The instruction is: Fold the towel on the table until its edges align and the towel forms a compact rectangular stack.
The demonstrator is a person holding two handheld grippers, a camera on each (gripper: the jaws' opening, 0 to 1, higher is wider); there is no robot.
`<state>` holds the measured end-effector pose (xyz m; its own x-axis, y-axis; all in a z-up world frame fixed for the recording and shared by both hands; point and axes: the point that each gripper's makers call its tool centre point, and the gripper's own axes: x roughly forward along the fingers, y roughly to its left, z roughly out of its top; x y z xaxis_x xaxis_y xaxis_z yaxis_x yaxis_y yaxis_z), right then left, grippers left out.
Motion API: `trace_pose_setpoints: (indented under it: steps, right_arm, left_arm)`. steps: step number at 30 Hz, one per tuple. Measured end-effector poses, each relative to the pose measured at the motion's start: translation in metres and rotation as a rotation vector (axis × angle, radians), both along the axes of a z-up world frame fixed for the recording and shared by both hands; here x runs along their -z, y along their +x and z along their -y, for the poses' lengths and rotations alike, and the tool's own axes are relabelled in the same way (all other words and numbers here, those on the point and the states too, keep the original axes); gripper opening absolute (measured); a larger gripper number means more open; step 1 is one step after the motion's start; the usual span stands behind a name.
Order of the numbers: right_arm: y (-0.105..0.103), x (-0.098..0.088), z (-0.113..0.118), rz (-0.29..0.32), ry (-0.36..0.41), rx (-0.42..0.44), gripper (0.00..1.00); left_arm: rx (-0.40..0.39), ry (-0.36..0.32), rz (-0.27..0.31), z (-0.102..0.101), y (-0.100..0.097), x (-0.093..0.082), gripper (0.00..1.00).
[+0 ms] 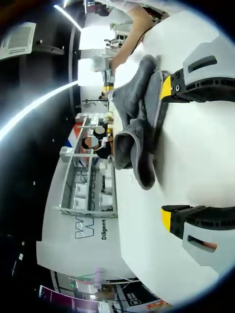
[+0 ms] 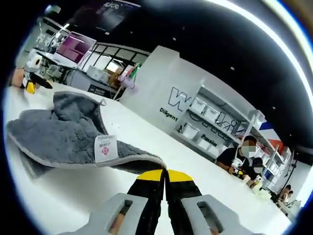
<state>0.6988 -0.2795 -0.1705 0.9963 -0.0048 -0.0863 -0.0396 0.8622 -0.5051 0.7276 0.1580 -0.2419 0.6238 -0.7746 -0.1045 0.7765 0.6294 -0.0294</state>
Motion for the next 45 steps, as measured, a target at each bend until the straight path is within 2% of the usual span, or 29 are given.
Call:
trace_pose_setpoints:
  steps: [9,36,45]
  right_arm:
    - [-0.002,0.01,0.022,-0.02,0.075,0.053,0.0]
    - [-0.004,0.042,0.053,-0.097,0.202,0.151,0.0]
    - [-0.001,0.064,0.058,-0.151,0.246,0.158,0.0]
  left_arm:
    - [0.002,0.003,-0.001,0.0,0.0,0.0,0.84]
    - [0.002,0.005,-0.001,0.0,0.0,0.001,0.84]
    - [0.003,0.003,-0.001,0.0,-0.001,0.001,0.84]
